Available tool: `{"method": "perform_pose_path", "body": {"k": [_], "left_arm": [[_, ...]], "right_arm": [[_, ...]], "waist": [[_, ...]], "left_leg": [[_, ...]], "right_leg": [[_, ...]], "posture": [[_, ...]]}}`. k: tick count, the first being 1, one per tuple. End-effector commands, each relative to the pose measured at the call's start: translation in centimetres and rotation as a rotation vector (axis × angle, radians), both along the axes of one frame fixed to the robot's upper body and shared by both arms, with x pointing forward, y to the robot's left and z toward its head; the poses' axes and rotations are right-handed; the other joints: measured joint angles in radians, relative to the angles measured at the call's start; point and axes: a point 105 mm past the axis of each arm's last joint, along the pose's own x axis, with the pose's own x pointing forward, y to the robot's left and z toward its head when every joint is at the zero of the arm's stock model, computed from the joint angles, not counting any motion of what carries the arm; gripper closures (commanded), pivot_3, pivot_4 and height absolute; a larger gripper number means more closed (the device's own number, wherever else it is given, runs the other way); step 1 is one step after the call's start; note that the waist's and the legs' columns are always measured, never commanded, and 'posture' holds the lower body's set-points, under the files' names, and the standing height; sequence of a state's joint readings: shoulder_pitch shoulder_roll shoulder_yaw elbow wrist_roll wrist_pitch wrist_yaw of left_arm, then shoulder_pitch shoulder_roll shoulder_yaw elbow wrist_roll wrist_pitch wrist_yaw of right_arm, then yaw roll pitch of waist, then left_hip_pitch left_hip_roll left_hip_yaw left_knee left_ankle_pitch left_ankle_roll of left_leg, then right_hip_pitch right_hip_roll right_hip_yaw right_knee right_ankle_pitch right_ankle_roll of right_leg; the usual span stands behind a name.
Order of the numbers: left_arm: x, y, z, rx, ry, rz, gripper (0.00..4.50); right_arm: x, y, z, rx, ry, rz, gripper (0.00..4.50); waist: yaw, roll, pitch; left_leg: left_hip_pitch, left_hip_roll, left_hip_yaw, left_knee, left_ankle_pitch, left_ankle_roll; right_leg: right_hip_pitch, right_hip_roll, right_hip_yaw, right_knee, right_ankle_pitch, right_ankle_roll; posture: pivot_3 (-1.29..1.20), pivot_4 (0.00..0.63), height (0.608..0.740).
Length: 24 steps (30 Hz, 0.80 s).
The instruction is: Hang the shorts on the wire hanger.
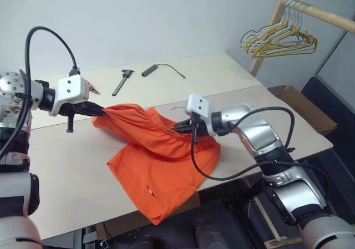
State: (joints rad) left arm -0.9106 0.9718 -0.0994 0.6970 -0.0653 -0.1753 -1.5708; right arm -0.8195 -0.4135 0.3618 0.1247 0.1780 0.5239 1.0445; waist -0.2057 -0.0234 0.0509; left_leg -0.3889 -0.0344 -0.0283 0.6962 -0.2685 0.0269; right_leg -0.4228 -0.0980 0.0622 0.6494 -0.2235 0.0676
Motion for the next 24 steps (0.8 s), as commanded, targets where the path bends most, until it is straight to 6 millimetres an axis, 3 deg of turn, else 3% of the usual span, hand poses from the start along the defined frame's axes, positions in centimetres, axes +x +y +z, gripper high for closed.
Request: {"method": "perform_pose_path", "body": {"k": [1, 11, 24], "left_arm": [[-0.2, 0.2, 2.1, -0.008, -0.078, -0.014, 4.47], [-1.7, 0.9, 2.7, -0.015, -0.102, -0.039, 4.47], [-4.0, 1.2, 0.0, -0.003, -0.052, -0.040, 4.47]], "right_arm": [[0.1, -0.2, 0.8, 0.001, -0.041, 0.014, 4.50], [1.1, -1.8, -1.0, -0.079, 0.056, -0.035, 4.50], [2.3, -4.2, 1.8, -0.102, 0.090, -0.013, 4.50]], "waist": [[0.001, 0.000, 0.000], [0.007, -0.001, -0.001], [0.052, -0.001, -0.002]], "left_leg": [[0.000, 0.000, 0.000, 0.000, 0.000, 0.000], [0.000, 0.000, 0.000, 0.000, 0.000, 0.000], [0.000, 0.000, 0.000, 0.000, 0.000, 0.000]], "right_leg": [[0.000, 0.000, 0.000, 0.000, 0.000, 0.000], [0.001, 0.000, 0.000, 0.000, 0.000, 0.000], [0.000, 0.000, -0.001, -0.001, 0.000, 0.000]], "posture": [[-0.09, 0.000, 0.740], [-0.07, 0.000, 0.740], [-0.05, 0.000, 0.740]]}}
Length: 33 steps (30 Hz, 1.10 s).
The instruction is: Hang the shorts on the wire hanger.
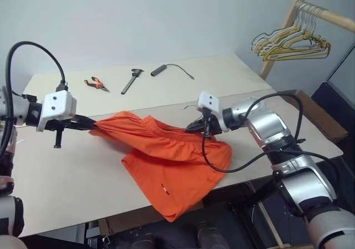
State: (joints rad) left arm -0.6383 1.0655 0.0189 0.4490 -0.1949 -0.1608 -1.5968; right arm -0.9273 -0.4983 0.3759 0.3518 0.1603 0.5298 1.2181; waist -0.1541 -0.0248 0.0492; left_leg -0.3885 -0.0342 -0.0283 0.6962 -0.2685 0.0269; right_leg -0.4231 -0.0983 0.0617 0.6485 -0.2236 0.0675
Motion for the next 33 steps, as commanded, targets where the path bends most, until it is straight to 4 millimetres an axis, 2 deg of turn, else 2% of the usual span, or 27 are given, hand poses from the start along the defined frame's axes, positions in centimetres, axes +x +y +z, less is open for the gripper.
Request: {"method": "perform_pose_path", "body": {"k": [1, 5, 8, 15, 19, 26, 31, 33], "left_arm": [[0.0, -0.1, 0.9, -0.005, -0.056, 0.012, 4.47], [0.4, -1.0, -0.1, -0.020, -0.051, 0.007, 4.47], [0.5, -1.4, -0.8, -0.021, -0.036, -0.001, 4.47], [1.9, -1.1, -1.8, -0.009, -0.048, 0.055, 4.47], [2.3, -0.3, -1.8, -0.019, -0.060, 0.111, 4.47], [3.1, 1.1, -1.8, -0.062, -0.080, 0.226, 4.47], [2.2, -0.9, -1.4, -0.072, -0.056, 0.125, 4.47], [2.0, -2.5, -0.6, -0.127, -0.050, 0.072, 4.06]], "right_arm": [[0.2, -0.2, 3.1, 0.023, -0.050, 0.035, 4.50], [-0.7, 0.8, 5.1, 0.035, -0.057, 0.106, 4.50], [-0.5, 1.2, 6.9, 0.043, -0.076, 0.109, 4.50], [-0.7, 1.5, 9.8, -0.003, -0.119, 0.159, 4.50], [-0.4, 0.9, 10.5, -0.040, -0.134, 0.152, 4.50], [-1.1, 0.7, 10.9, -0.059, -0.128, 0.188, 4.50], [-1.4, 1.3, 10.7, -0.062, -0.123, 0.186, 4.50], [-1.3, 1.4, 10.7, -0.066, -0.119, 0.178, 4.50]], "waist": [[0.001, 0.000, 0.000], [0.000, 0.000, 0.000], [-0.001, 0.000, 0.000], [-0.019, 0.000, 0.000], [-0.028, 0.000, 0.000], [-0.039, 0.000, 0.000], [-0.049, 0.000, 0.000], [-0.051, 0.000, 0.000]], "left_leg": [[0.000, 0.000, 0.000, 0.000, 0.000, 0.000], [0.000, 0.000, 0.000, 0.000, 0.000, 0.000], [0.000, 0.000, 0.000, 0.000, 0.000, 0.000], [0.000, 0.000, 0.000, 0.000, 0.000, 0.000], [-0.001, 0.000, 0.000, 0.000, 0.000, 0.000], [-0.001, 0.000, 0.000, 0.000, 0.000, 0.000], [-0.002, 0.000, 0.000, 0.000, 0.000, 0.000], [-0.002, -0.001, 0.000, 0.000, 0.000, 0.000]], "right_leg": [[0.000, 0.000, 0.000, 0.000, 0.000, 0.000], [0.000, 0.000, 0.000, 0.000, 0.000, 0.000], [0.000, 0.000, 0.000, 0.000, 0.000, 0.000], [0.000, 0.000, 0.000, 0.000, 0.000, 0.000], [-0.001, -0.001, 0.000, 0.000, 0.000, 0.000], [-0.001, -0.001, 0.000, 0.000, 0.000, 0.000], [-0.002, -0.002, 0.000, 0.001, 0.000, 0.000], [-0.002, -0.002, 0.000, 0.001, 0.000, 0.000]], "posture": [[-0.06, 0.000, 0.740], [-0.08, 0.000, 0.740], [-0.10, 0.000, 0.740], [-0.12, 0.000, 0.740], [-0.14, 0.000, 0.740], [-0.14, 0.000, 0.740], [-0.15, 0.000, 0.740], [-0.15, 0.000, 0.740]]}}
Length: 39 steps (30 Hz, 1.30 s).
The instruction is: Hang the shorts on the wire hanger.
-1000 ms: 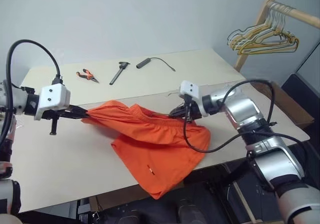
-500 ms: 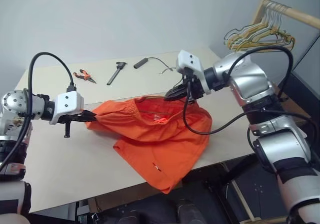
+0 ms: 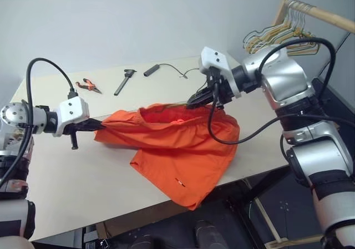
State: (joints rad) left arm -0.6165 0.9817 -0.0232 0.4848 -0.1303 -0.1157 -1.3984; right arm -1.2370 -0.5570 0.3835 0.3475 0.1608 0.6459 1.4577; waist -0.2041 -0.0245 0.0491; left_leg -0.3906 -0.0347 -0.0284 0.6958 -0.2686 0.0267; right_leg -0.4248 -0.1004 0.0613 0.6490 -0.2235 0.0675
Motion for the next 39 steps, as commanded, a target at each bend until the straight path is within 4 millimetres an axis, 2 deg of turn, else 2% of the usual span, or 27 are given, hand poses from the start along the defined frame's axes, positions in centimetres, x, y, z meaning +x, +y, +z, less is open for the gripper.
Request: {"method": "perform_pose_path", "body": {"k": [1, 4, 8, 11, 15, 18, 21, 25, 28, 39], "left_arm": [[-0.3, -2.8, 2.8, -0.103, -0.046, -0.087, 3.84], [0.1, -4.0, 4.2, -0.197, -0.055, -0.083, 2.94], [0.3, -3.7, 4.6, -0.219, -0.040, -0.056, 1.60], [-1.2, -3.5, 4.5, -0.187, -0.001, -0.133, 0.67], [-4.6, -4.8, 6.1, -0.196, 0.022, -0.342, 0.67], [-5.7, -7.5, 7.7, -0.261, -0.012, -0.464, 0.67], [-4.0, -10.1, 6.6, -0.190, -0.093, -0.460, 0.67], [-1.2, -11.9, 4.4, -0.078, -0.168, -0.421, 0.67], [0.4, -12.2, 4.3, -0.070, -0.192, -0.379, 0.67], [2.8, -11.9, 2.3, -0.022, -0.167, -0.316, 0.67]], "right_arm": [[-0.2, 0.4, 1.0, -0.004, -0.036, 0.002, 4.50], [-0.3, 0.5, 0.7, -0.018, -0.035, 0.005, 4.50], [-0.4, 0.4, 0.5, -0.024, -0.033, 0.006, 4.50], [-0.4, 0.4, 0.5, -0.025, -0.030, -0.004, 4.50], [-0.1, 0.2, 0.6, -0.029, -0.033, -0.028, 4.50], [-0.1, 0.1, 0.6, -0.032, -0.033, -0.034, 4.50], [-0.1, 0.3, 0.6, -0.034, -0.037, -0.026, 4.50], [-0.1, 0.6, 0.8, -0.038, -0.044, -0.014, 4.50], [-0.2, 0.7, 0.9, -0.040, -0.048, -0.005, 4.50], [-0.6, 0.9, 1.1, -0.032, -0.047, 0.021, 4.50]], "waist": [[-0.001, 0.000, 0.000], [-0.003, 0.000, 0.000], [-0.014, 0.000, 0.000], [-0.029, 0.000, 0.000], [-0.038, 0.000, 0.000], [-0.033, 0.000, 0.000], [-0.017, 0.001, -0.001], [-0.018, 0.002, -0.002], [-0.029, 0.002, -0.002], [-0.047, 0.002, -0.002]], "left_leg": [[0.000, 0.000, 0.000, 0.000, 0.000, 0.000], [0.000, 0.000, -0.001, 0.000, 0.000, 0.000], [0.000, 0.000, -0.001, 0.000, 0.000, 0.000], [0.000, 0.000, -0.001, 0.000, 0.000, 0.000], [0.000, 0.000, -0.001, -0.001, 0.000, 0.000], [0.001, 0.000, -0.001, -0.001, 0.000, 0.000], [0.001, -0.001, -0.003, 0.000, 0.000, 0.000], [0.002, -0.003, -0.003, 0.000, 0.001, -0.001], [0.001, -0.003, -0.003, 0.000, 0.001, -0.001], [0.001, -0.003, -0.003, 0.000, 0.001, -0.001]], "right_leg": [[0.000, 0.000, 0.000, 0.000, 0.000, 0.000], [0.000, 0.000, 0.000, 0.000, 0.000, 0.000], [0.000, 0.000, 0.000, 0.000, 0.000, 0.000], [0.000, 0.000, 0.000, 0.000, 0.000, 0.000], [0.000, -0.001, 0.000, 0.000, 0.000, 0.000], [0.000, -0.002, 0.000, -0.001, 0.000, 0.000], [0.003, -0.003, -0.003, -0.003, 0.000, 0.000], [0.003, -0.004, -0.003, -0.002, 0.000, 0.000], [0.002, -0.004, -0.003, -0.001, 0.000, 0.000], [0.002, -0.005, -0.003, -0.001, 0.000, 0.000]], "posture": [[-0.15, 0.000, 0.740], [-0.15, 0.000, 0.740], [-0.16, 0.000, 0.740], [-0.17, 0.000, 0.740], [-0.17, 0.000, 0.740], [-0.17, 0.000, 0.740], [-0.17, 0.000, 0.740], [-0.17, 0.000, 0.740], [-0.17, 0.000, 0.740], [-0.18, 0.000, 0.740]]}}
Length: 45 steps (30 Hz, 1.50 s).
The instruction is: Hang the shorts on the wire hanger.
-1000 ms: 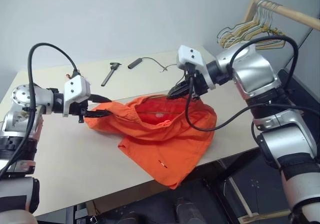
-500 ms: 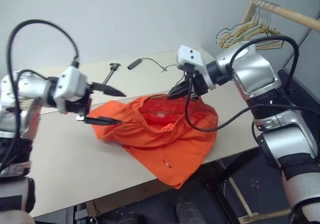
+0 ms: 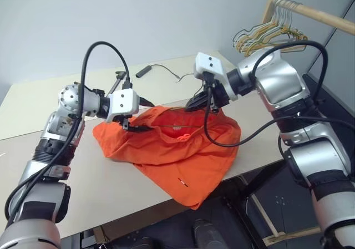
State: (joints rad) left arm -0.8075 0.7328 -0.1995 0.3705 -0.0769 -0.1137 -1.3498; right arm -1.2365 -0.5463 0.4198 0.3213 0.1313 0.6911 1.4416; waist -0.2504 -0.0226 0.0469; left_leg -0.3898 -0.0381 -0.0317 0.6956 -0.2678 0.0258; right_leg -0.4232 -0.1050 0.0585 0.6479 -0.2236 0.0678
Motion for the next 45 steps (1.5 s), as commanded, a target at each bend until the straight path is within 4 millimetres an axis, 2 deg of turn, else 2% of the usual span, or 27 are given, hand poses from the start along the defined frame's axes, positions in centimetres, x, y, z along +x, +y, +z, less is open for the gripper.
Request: {"method": "perform_pose_path", "body": {"k": [1, 6, 9, 13, 22, 30, 31, 32, 35, 36, 42, 43, 45], "left_arm": [[0.7, -0.5, 1.1, -0.014, -0.045, -0.002, 0.67], [1.0, -2.1, 1.3, -0.071, -0.014, -0.030, 0.67], [0.9, -2.4, 1.2, -0.063, 0.012, -0.045, 0.67], [0.9, -2.0, 0.3, -0.012, 0.069, -0.041, 1.55], [1.1, -1.9, 0.1, -0.015, 0.113, -0.044, 4.43], [1.0, -1.8, 0.9, -0.074, 0.151, -0.049, 4.47], [1.0, -1.7, 1.0, -0.080, 0.154, -0.046, 4.50], [1.0, -1.7, 1.1, -0.084, 0.157, -0.043, 4.50], [0.9, -1.3, 1.3, -0.093, 0.163, -0.031, 4.50], [0.9, -1.2, 1.3, -0.096, 0.165, -0.025, 4.50], [0.8, -0.2, 1.2, -0.112, 0.186, 0.013, 4.50], [0.7, -0.1, 1.2, -0.113, 0.188, 0.018, 4.50], [0.7, 0.2, 1.1, -0.115, 0.189, 0.031, 4.50]], "right_arm": [[-0.6, 0.5, 1.9, 0.018, -0.055, 0.047, 4.50], [-0.8, 0.7, 1.9, 0.016, -0.047, 0.063, 4.50], [-0.9, 0.8, 1.9, 0.015, -0.047, 0.068, 4.50], [-1.0, 1.0, 2.0, 0.016, -0.045, 0.077, 4.50], [-1.1, 1.2, 2.2, 0.018, -0.040, 0.084, 4.50], [-1.0, 0.9, 1.7, -0.002, -0.084, 0.094, 4.50], [-0.9, 0.9, 1.6, -0.006, -0.093, 0.091, 3.89], [-0.8, 0.8, 1.5, -0.010, -0.099, 0.082, 3.70], [-0.6, 0.3, 1.5, -0.005, -0.105, 0.047, 2.56], [-0.6, 0.0, 1.5, -0.003, -0.107, 0.036, 2.32], [-0.6, -2.6, 2.8, 0.033, -0.143, -0.051, 0.31], [-0.6, -3.2, 3.3, 0.044, -0.154, -0.075, 0.01], [-0.5, -4.5, 4.2, 0.066, -0.175, -0.123, 0.01]], "waist": [[-0.001, 0.000, 0.000], [0.000, 0.000, 0.000], [-0.003, 0.000, 0.000], [-0.011, 0.000, 0.000], [-0.011, 0.000, 0.000], [-0.012, 0.000, 0.000], [-0.013, 0.000, 0.000], [-0.013, 0.000, 0.000], [-0.014, 0.000, 0.000], [-0.014, 0.000, 0.000], [-0.014, 0.000, 0.000], [-0.014, 0.000, 0.000], [-0.014, 0.000, 0.000]], "left_leg": [[0.000, 0.000, 0.000, 0.000, 0.000, 0.000], [-0.001, 0.000, 0.000, 0.000, 0.000, 0.000], [-0.001, 0.000, 0.000, 0.000, 0.000, 0.000], [-0.001, 0.000, 0.000, 0.000, 0.000, 0.000], [-0.001, 0.000, 0.000, 0.000, 0.000, 0.000], [-0.001, 0.000, 0.000, 0.000, 0.000, 0.000], [-0.001, 0.000, 0.000, 0.000, 0.000, 0.000], [-0.001, 0.000, 0.000, 0.000, 0.000, 0.000], [-0.001, 0.000, 0.000, 0.000, 0.000, 0.000], [-0.001, 0.000, 0.000, 0.000, 0.000, 0.000], [-0.001, 0.000, -0.001, 0.000, 0.000, 0.000], [-0.001, 0.000, -0.001, 0.000, 0.000, 0.000], [-0.001, 0.000, -0.001, 0.000, 0.000, 0.000]], "right_leg": [[0.000, 0.000, 0.000, 0.000, 0.000, 0.000], [0.000, 0.000, 0.000, 0.000, 0.000, 0.000], [0.000, 0.000, 0.000, 0.000, 0.000, 0.000], [0.000, 0.000, 0.000, 0.000, 0.000, 0.000], [0.000, 0.000, 0.000, 0.000, 0.000, 0.000], [0.000, -0.001, 0.000, 0.000, 0.000, 0.000], [0.000, -0.001, 0.000, 0.000, 0.000, 0.000], [0.000, -0.001, 0.000, 0.000, 0.000, 0.000], [0.000, -0.001, 0.000, 0.000, 0.000, 0.001], [0.000, -0.001, 0.000, 0.000, 0.000, 0.001], [0.000, -0.001, 0.000, 0.000, 0.000, 0.001], [-0.001, -0.001, 0.000, 0.000, 0.000, 0.001], [-0.001, -0.001, 0.000, 0.000, 0.000, 0.001]], "posture": [[-0.18, 0.000, 0.740], [-0.17, 0.000, 0.740], [-0.17, 0.000, 0.740], [-0.17, 0.000, 0.740], [-0.18, 0.000, 0.740], [-0.20, 0.000, 0.740], [-0.20, 0.000, 0.740], [-0.20, 0.000, 0.740], [-0.21, 0.000, 0.740], [-0.21, 0.000, 0.740], [-0.23, 0.000, 0.740], [-0.23, 0.000, 0.740], [-0.23, 0.000, 0.740]]}}
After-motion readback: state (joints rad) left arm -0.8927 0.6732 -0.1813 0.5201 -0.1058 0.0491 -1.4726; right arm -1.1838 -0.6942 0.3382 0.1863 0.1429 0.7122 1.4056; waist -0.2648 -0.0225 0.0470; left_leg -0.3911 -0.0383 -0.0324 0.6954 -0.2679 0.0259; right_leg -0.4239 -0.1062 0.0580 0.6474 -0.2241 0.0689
